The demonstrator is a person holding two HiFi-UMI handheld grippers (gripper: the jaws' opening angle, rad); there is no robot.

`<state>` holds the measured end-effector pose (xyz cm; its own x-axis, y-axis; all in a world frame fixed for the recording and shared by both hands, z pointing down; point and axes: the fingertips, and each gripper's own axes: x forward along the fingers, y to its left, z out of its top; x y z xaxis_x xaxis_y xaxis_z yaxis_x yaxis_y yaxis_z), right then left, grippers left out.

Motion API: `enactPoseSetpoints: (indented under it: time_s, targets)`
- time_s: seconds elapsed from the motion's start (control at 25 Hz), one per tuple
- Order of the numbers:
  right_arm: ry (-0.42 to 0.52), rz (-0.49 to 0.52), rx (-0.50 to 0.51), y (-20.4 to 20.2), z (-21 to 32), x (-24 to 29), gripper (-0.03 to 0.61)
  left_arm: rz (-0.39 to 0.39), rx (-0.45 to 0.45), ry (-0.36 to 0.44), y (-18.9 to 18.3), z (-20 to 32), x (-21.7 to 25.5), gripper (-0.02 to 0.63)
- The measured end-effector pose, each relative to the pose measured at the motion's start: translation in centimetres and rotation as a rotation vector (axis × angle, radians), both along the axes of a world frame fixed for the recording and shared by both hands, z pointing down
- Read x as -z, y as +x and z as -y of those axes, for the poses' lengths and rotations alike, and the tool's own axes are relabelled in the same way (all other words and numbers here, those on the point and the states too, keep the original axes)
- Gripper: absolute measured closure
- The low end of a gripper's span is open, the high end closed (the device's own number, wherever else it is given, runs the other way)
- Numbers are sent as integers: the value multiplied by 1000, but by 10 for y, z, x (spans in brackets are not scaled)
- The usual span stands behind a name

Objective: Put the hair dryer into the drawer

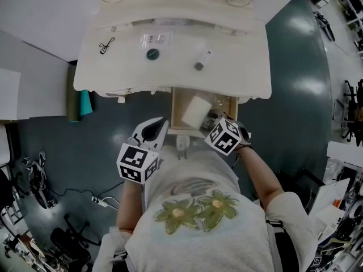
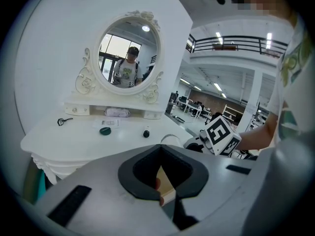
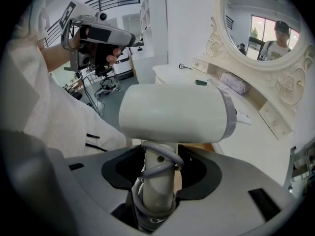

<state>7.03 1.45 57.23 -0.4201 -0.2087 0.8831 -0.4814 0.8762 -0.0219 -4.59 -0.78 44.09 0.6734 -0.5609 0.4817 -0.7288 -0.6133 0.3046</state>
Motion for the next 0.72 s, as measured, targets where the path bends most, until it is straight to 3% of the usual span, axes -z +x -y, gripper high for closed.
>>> enactPoseSetpoints:
  time_s: [0.72]
  targets:
    - [-31,-35,29,0,7,-20,360,1,21,-14,-8,6,-7,606]
